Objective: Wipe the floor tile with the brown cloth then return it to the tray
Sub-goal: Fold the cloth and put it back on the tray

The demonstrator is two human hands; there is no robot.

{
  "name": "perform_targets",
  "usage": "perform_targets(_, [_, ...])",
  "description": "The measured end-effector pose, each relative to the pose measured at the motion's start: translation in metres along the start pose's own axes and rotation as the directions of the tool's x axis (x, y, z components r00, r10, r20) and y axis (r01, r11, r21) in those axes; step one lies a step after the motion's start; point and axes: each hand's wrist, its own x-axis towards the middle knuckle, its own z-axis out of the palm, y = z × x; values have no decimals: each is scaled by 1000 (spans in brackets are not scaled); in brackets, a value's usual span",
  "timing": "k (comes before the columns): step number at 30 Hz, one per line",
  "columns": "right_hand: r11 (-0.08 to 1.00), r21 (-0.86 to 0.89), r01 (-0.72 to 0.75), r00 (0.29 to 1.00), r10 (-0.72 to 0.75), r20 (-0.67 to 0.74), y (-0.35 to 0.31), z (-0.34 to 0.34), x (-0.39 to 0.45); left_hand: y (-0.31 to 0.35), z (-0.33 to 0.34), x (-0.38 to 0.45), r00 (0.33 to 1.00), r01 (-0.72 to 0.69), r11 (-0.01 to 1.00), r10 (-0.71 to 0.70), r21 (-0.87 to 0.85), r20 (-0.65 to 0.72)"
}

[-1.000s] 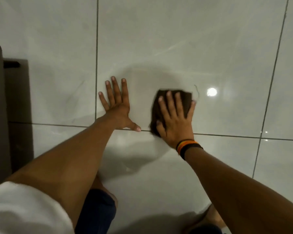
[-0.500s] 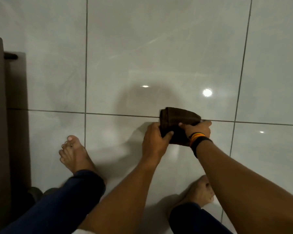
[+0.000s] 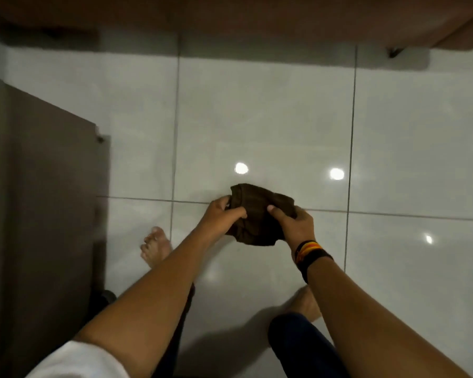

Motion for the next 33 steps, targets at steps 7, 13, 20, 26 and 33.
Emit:
perform_targets(7, [984, -134, 114, 954, -71, 291, -140, 89, -145, 105, -151, -159, 974, -134, 986, 111, -103, -197])
perform_targets(13, [945, -181, 273, 888, -175, 426, -218, 211, -253, 133, -282, -270, 885, -306, 923, 185, -233, -428])
perform_targets(20, [830, -342, 441, 807, -200, 555, -194, 371, -324, 54, -405, -322, 773, -291, 889, 1, -352, -635])
perform_targets(26, [696, -497, 518, 759, -106, 643, -127, 473, -343, -51, -467, -310, 711, -204, 889, -153, -410, -686])
perform_targets(33, [635, -637, 437, 806, 38, 591, -99, 494, -333, -93, -465, -293, 632, 76, 974, -213, -214, -745])
